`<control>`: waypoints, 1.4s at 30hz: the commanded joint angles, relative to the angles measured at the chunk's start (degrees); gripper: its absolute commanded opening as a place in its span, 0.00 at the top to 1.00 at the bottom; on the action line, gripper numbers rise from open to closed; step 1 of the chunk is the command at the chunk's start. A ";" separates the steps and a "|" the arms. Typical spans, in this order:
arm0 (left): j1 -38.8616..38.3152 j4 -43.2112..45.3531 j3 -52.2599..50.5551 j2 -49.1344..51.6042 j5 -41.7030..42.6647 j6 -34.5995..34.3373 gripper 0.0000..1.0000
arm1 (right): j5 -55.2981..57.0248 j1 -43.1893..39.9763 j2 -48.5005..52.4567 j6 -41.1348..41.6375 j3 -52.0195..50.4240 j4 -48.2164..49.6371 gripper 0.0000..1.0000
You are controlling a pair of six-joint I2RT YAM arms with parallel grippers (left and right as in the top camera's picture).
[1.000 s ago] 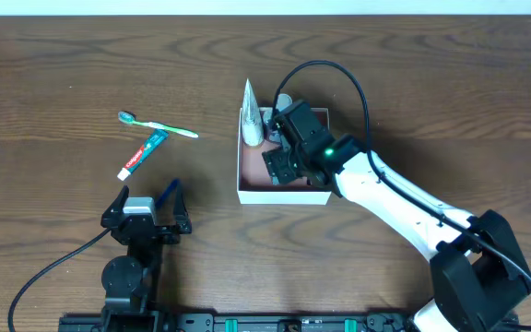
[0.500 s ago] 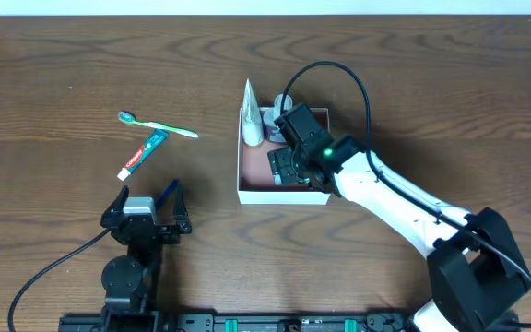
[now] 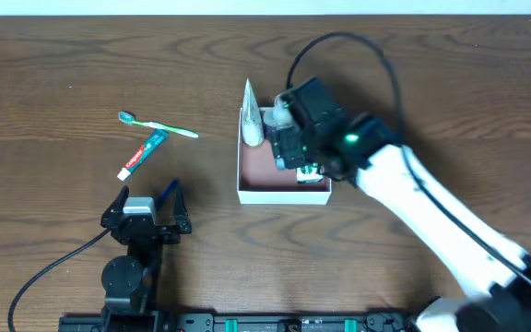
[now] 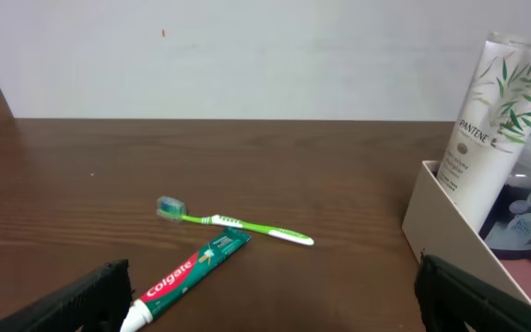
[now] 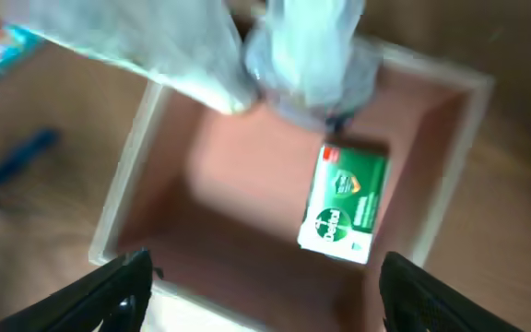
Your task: Pack container
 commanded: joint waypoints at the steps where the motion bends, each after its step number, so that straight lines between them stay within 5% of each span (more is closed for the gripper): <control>1: 0.28 -2.10 -1.20 -0.28 -0.50 0.79 0.02 | 6.12 -1.33 -5.81 2.54 2.60 -2.99 0.19; 8: 0.28 -2.10 -1.20 -0.28 -0.50 0.79 0.02 | 13.60 -15.23 -13.31 5.90 2.69 -6.93 0.10; 15: 0.28 -2.10 -1.20 -0.31 -0.50 0.79 0.02 | 9.35 -33.68 -12.79 5.90 2.62 -6.93 0.01; 24: 0.28 -2.08 -1.20 -0.28 -0.66 1.40 0.02 | 2.86 -51.78 -9.75 5.90 2.58 -8.31 0.01; 36: 0.28 -1.75 -0.57 -0.28 -4.76 4.57 0.02 | -0.96 -55.25 -8.39 5.90 2.56 -9.66 0.01; 42: 0.28 -14.82 11.08 6.12 -3.02 -0.63 0.02 | -0.96 -55.25 -8.39 5.90 2.56 -9.73 0.01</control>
